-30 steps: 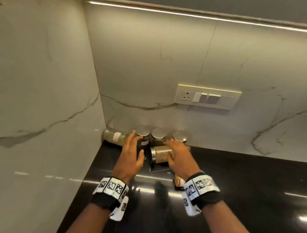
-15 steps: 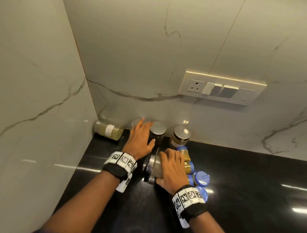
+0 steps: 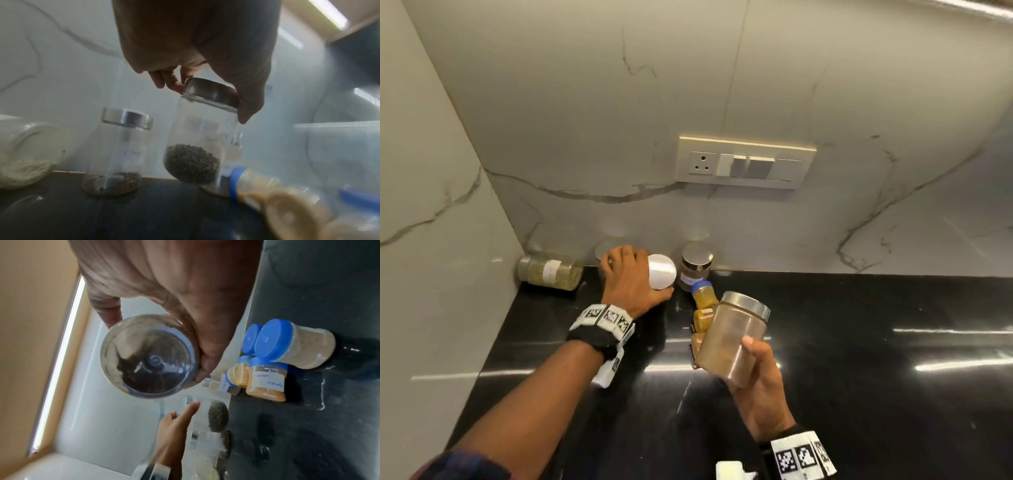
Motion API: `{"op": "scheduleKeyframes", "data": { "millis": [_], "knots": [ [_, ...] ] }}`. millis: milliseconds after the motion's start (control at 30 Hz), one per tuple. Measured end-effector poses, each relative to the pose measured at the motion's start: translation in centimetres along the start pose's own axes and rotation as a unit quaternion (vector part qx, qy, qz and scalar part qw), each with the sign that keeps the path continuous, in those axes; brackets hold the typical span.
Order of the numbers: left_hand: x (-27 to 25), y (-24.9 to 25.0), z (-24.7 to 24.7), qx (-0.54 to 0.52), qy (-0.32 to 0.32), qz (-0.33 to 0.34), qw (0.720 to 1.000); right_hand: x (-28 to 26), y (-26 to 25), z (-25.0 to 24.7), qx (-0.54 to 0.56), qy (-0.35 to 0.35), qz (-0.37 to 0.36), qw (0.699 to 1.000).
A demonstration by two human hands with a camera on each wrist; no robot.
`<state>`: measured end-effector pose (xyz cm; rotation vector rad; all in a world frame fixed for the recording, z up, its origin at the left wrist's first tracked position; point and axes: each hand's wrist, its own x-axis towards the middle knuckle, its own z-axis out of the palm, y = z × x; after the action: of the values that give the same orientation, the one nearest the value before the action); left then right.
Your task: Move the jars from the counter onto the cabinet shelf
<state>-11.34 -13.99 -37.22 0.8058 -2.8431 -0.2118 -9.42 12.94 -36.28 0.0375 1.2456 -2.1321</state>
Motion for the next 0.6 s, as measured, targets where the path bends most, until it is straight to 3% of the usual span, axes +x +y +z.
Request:
{"op": "scheduleKeyframes", "data": {
  "millis": [67,167,233,333,367,400,433,533,600],
  "knots": [
    [-3.4,0.1,-1.8,-0.124,0.046,-0.004,0.991,-1.2,-0.8,0.0,0.025,-0.018,-0.008,0.999],
    [-8.5,-0.4,-4.3,-0.391,0.076,-0.043,0.916,-2.5,-1.9,0.4,0.057,-0.058,-0.032,0.996],
    [-11.3,-0.5,-5.6,-0.561,0.07,-0.085,0.82,-3.3,-2.5,0.8,0.08,-0.067,-0.033,0.994],
    [-14.5,0.9,-8.2,-0.776,0.042,-0.111,0.619,-4.4,-3.5,1.6,0.077,-0.083,-0.043,0.993],
    [-15.2,1.7,-9.5,-0.809,0.039,-0.114,0.575,-5.0,-4.2,2.2,0.062,-0.1,-0.052,0.992],
    [-16.0,2.6,-10.8,-0.823,0.033,-0.122,0.554,-5.4,-4.9,2.5,0.043,-0.12,-0.068,0.99],
    [-16.4,3.5,-12.4,-0.825,0.028,-0.115,0.553,-6.0,-5.9,3.1,0.017,-0.142,-0.092,0.985],
    [-17.4,6.3,-16.3,-0.81,0.011,-0.043,0.584,-7.8,-9.1,4.4,-0.02,-0.161,-0.195,0.967],
    [-17.2,7.6,-19.7,-0.788,0.074,-0.002,0.611,-8.1,-12.7,5.3,-0.094,-0.145,-0.303,0.937]
  ]
}}
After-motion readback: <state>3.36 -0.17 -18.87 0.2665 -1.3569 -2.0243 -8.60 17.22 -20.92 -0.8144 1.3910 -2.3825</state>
